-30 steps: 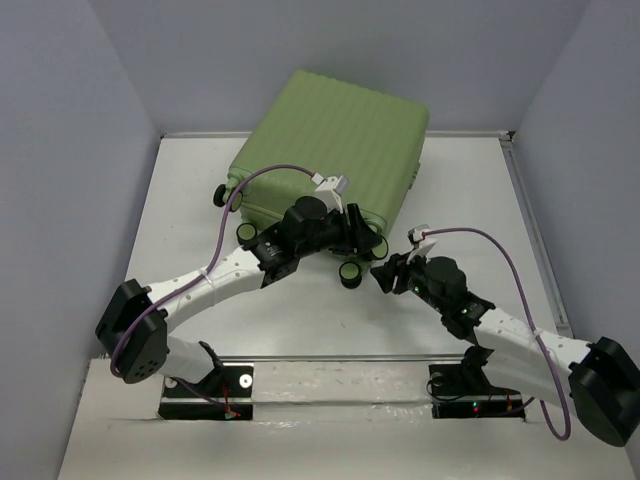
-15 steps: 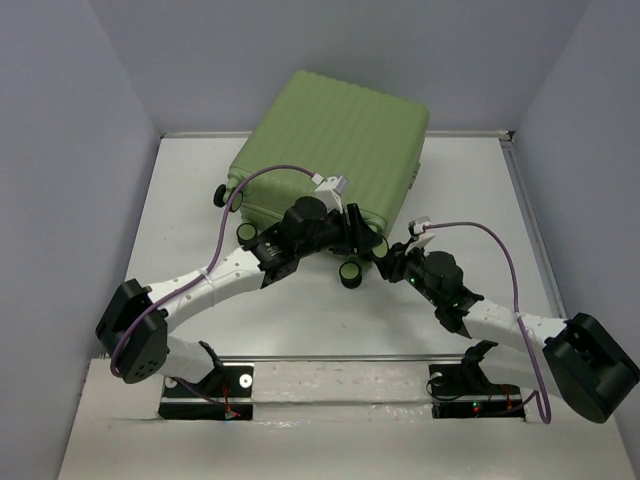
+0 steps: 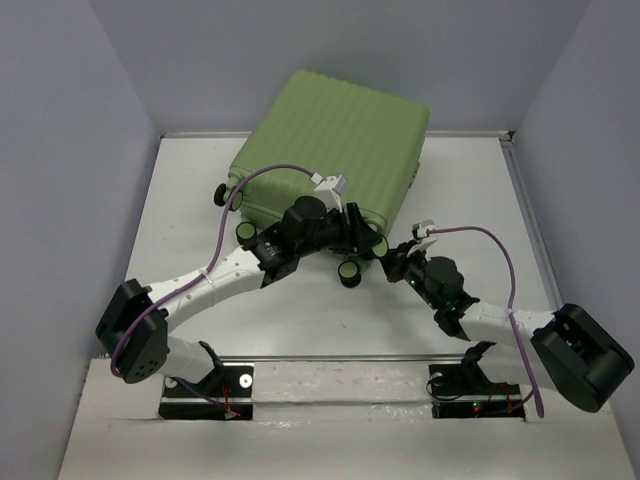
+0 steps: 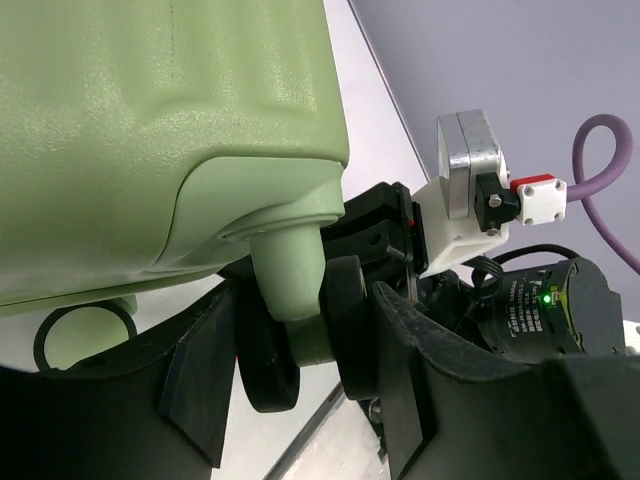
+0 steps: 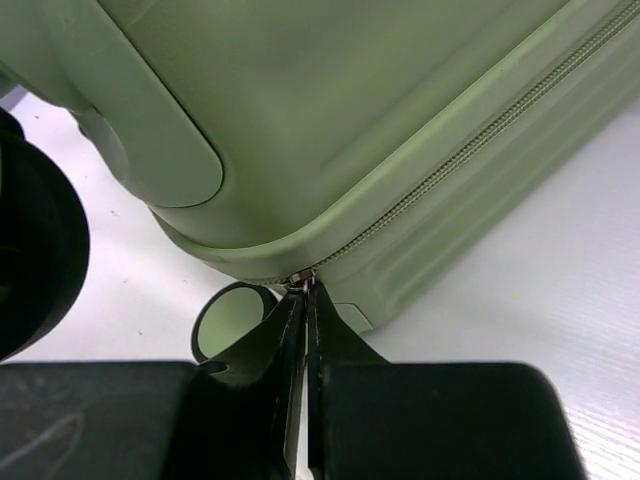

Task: Pack the luggage

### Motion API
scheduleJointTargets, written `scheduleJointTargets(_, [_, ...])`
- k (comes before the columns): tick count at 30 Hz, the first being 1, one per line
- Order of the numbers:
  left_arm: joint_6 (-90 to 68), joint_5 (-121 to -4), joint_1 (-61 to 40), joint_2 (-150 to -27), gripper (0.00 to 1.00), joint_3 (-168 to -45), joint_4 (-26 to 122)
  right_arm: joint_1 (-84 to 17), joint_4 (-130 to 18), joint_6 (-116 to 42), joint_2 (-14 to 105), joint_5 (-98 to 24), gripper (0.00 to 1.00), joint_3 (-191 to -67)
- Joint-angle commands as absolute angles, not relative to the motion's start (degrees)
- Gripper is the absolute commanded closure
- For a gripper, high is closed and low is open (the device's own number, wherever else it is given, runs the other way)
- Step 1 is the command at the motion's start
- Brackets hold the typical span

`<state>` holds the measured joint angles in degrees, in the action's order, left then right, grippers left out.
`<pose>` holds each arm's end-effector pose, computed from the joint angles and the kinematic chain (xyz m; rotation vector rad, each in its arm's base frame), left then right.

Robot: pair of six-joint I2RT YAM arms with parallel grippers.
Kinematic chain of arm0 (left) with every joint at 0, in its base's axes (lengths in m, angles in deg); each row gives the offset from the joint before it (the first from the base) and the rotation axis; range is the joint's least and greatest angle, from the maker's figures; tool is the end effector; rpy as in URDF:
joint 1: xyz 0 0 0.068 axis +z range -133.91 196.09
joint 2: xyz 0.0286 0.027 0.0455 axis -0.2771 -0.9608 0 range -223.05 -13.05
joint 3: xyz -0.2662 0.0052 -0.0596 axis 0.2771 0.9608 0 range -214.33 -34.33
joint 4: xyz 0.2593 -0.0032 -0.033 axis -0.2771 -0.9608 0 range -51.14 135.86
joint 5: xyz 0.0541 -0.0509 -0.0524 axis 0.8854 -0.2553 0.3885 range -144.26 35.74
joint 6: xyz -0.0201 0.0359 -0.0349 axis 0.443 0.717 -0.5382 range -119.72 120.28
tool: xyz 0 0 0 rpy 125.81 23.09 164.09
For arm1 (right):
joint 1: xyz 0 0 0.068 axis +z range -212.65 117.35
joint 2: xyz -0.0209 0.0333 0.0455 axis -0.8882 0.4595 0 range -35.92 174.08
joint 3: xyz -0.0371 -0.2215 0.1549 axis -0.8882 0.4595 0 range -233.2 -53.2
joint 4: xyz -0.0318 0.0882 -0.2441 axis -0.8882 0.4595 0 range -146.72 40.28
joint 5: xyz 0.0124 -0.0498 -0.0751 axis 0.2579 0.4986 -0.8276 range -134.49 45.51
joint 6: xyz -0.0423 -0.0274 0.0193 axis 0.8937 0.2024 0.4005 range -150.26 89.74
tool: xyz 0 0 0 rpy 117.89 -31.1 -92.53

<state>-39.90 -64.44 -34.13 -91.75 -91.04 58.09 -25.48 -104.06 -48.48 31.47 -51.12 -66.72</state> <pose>0.2033 -0.2541 0.3179 0.3120 1.9031 -1.2707 0.1780 0.1297 0.1822 -0.1955 1.7123 0.6250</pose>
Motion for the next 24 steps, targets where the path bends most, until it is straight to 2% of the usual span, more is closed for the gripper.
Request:
scheduleJointTargets(1, [-41.38, -73.77, -36.12, -89.25, 0.94, -97.08, 74.95, -24.95, -120.94, -52.92, 31.23, -49.85, 0.93, -64.99])
scheduleJointTargets(4, [-42.08, -74.74, -36.03, -91.71, 0.94, -101.65, 75.83, -19.69, -124.83, -55.75, 31.14, -52.73, 0.93, -62.78])
scheduleJointTargets(5, [-42.78, -75.09, -36.12, -92.50, 0.94, -103.14, 76.18, -13.23, -125.54, -55.14, 31.49, -55.36, 0.93, -63.22])
scheduleJointTargets(7, [-43.40, -75.79, -36.12, -94.61, 0.94, -107.27, 76.62, -6.78, -126.50, -53.20, 32.28, -62.13, 0.93, -65.24])
scheduleJointTargets(8, [-43.92, -75.88, -36.03, -95.31, 0.94, -108.50, 76.71, -1.62, -129.29, -52.59, 34.20, -64.07, 0.93, -65.85])
scheduleJointTargets(11, [-45.85, -76.58, -36.29, -98.47, 0.94, -112.02, 77.40, 3.78, -134.22, -50.92, 41.73, -69.78, 0.93, -69.88])
scheduleJointTargets(16, [-47.35, -76.50, -40.76, -101.99, 0.94, -115.36, 78.20, 5.73, -142.13, -48.80, 55.27, -79.17, 0.93, -78.33])
scheduleJointTargets(21, [-48.76, -76.14, -45.43, -106.20, 0.94, -118.26, 78.20, 6.26, -147.51, -47.49, 62.86, -89.37, 0.93, -86.22])
scheduleJointTargets(24, [-49.82, -76.32, -47.45, -108.67, 0.94, -121.08, 78.20, 7.40, -147.60, -44.33, 66.64, -90.80, 0.93, -92.11])
